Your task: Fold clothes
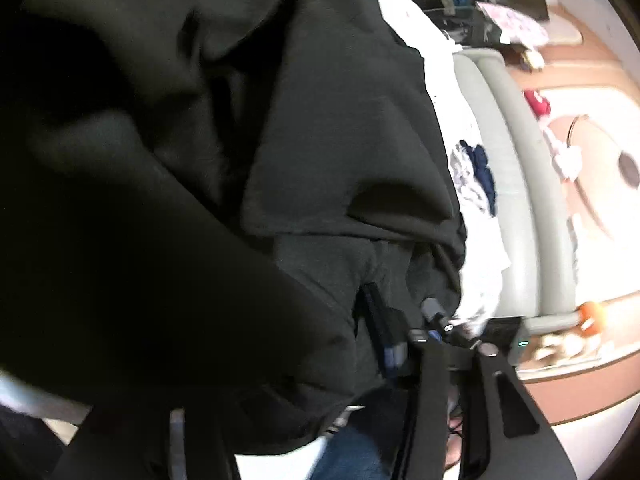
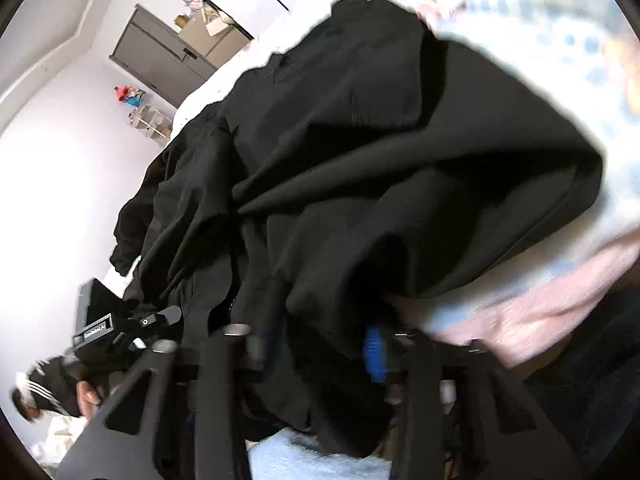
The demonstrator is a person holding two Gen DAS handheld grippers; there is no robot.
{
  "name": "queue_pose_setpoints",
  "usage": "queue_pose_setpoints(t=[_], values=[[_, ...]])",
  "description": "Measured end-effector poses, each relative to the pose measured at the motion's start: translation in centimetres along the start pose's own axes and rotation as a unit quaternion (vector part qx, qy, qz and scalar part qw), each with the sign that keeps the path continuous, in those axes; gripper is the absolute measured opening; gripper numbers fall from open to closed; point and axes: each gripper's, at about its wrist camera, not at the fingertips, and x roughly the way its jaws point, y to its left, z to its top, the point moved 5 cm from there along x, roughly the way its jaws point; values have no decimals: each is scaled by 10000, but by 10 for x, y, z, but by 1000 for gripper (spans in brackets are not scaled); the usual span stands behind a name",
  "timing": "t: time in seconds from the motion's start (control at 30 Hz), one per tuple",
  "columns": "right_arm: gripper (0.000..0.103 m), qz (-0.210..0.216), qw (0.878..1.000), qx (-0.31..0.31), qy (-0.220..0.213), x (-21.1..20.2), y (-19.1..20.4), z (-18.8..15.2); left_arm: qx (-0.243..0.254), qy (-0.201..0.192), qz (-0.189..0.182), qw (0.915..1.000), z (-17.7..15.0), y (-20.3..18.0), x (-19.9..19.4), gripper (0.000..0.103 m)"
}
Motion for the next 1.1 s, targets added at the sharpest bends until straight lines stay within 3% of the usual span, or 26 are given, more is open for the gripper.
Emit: queue_pose_setpoints(t=[0.1, 0.23, 0.27, 0.3, 0.33, 0.37, 0.4, 0.47, 0.6, 0.73, 0.8, 0.9, 1.1], values=[[16, -88, 9990, -320, -308, -16, 12, 7, 665, -415, 302, 9965, 1, -23, -16, 25], [17, -101, 9966, -606, -545, -23, 28, 16, 1201, -862, 212, 9888, 11, -41, -42, 24], [23, -105, 9969, -584, -522, -19, 28, 17, 1180, -800, 211, 9896, 15, -40, -41, 24], [40, -97, 9978, -517, -410, -10, 27, 17, 1147, -715, 231, 9906, 18, -37, -38, 23], [45, -109, 9985, -464, -274, -1, 27, 16, 1176, -680, 315, 9902, 20, -36, -37, 21], [38, -165, 9982, -508, -256, 1, 27, 16, 1242, -673, 435, 9890, 21, -36, -37, 20], [21, -221, 9980, -551, -238, 3, 28, 15, 1389, -713, 549, 9862, 21, -43, -35, 18], [12, -333, 9972, -638, -203, 8, 29, 14, 1762, -849, 722, 9780, 18, -60, -38, 16], [7, -427, 9929, -1066, -320, -17, 53, 14, 2116, -1475, 470, 9650, 11, -78, -77, 13], [7, -47, 9921, -1104, -590, -49, 79, 10, 2162, -1861, 272, 9581, 6, -91, -108, 12], [6, 119, 9908, -1133, -728, -64, 90, 5, 2180, -1816, 254, 9586, -1, -87, -121, 12], [7, 236, 9906, -1140, -724, -82, 100, -10, 1978, -1570, 189, 9674, -13, -80, -133, 12], [6, 38, 9954, -950, -108, -81, 94, -59, 1798, -671, 515, 9801, -24, -50, -131, 13]])
